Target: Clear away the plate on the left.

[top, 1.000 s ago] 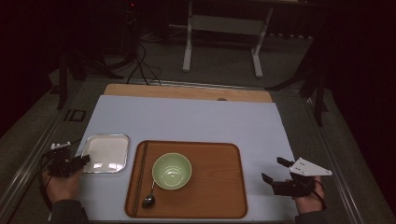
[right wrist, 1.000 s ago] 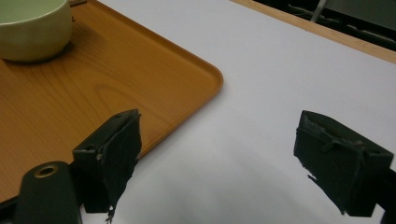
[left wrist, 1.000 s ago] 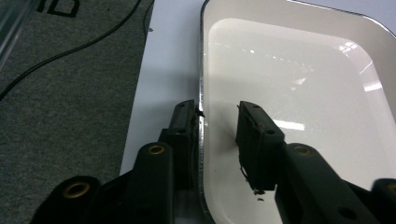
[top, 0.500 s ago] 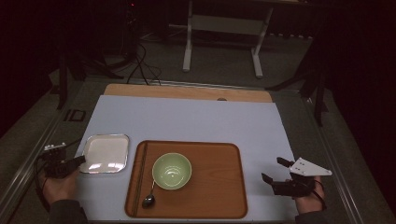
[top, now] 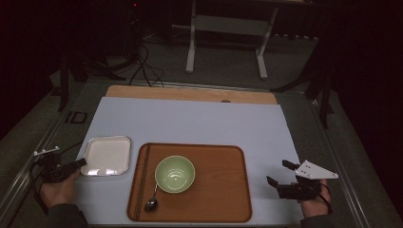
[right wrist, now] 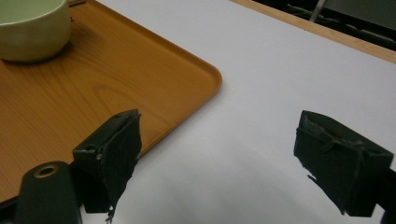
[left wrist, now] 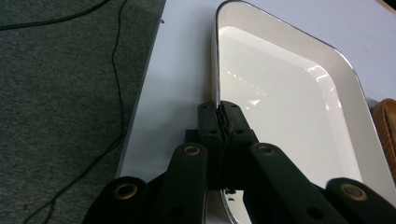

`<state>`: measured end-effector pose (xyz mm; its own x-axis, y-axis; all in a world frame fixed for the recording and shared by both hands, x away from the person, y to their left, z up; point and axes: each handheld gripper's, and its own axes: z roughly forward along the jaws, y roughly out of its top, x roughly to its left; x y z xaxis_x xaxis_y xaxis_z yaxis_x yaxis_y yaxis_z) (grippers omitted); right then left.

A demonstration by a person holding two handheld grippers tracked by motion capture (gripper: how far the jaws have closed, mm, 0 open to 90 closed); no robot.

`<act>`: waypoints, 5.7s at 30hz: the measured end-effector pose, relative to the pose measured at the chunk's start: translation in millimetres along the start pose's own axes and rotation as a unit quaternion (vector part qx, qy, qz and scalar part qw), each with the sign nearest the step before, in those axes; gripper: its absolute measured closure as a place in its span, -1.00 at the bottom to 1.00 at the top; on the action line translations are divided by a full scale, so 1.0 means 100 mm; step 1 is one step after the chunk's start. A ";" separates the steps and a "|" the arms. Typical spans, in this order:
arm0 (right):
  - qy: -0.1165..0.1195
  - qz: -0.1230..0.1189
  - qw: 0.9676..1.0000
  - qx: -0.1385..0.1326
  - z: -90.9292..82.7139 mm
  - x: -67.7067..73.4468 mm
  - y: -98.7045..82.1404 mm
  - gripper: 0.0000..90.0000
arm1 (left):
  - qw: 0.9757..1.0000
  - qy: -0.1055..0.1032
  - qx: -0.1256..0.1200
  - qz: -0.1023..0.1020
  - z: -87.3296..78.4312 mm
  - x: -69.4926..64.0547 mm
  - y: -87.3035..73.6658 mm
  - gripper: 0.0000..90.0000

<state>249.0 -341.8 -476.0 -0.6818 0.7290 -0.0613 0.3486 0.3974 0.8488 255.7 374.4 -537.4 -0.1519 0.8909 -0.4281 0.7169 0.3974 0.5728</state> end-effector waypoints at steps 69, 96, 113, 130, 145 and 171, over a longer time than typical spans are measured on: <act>0.000 0.001 1.000 -0.001 0.00 0.00 0.00 -0.68 | 0.986 -0.138 -0.062 0.068 -0.26 -0.60 0.19 0.98; -0.001 0.003 1.000 -0.003 0.00 0.00 0.00 -0.68 | 0.969 -0.187 -0.041 0.158 -0.17 -1.26 0.24 0.99; 0.001 0.004 1.000 -0.004 0.01 0.00 0.00 -0.68 | 0.948 -0.220 -0.020 0.228 -0.01 -1.79 0.33 0.99; 0.002 0.004 1.000 -0.004 0.01 -0.01 0.00 -0.68 | 0.924 -0.251 0.013 0.288 0.21 -2.25 0.27 0.99; 0.002 0.004 1.000 -0.004 0.01 -0.01 0.00 -0.68 | 0.907 -0.263 0.059 0.322 0.47 -2.61 0.13 0.99; 0.003 0.003 1.000 -0.004 0.01 -0.01 0.00 -0.68 | 0.865 -0.269 0.151 0.397 0.87 -3.32 -0.29 0.99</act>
<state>250.2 -341.8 -476.3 -0.6834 0.7281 -0.0530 0.3473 0.3881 0.8537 344.2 48.2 -473.1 0.7495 0.5937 -0.2929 0.6072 -0.4403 0.6614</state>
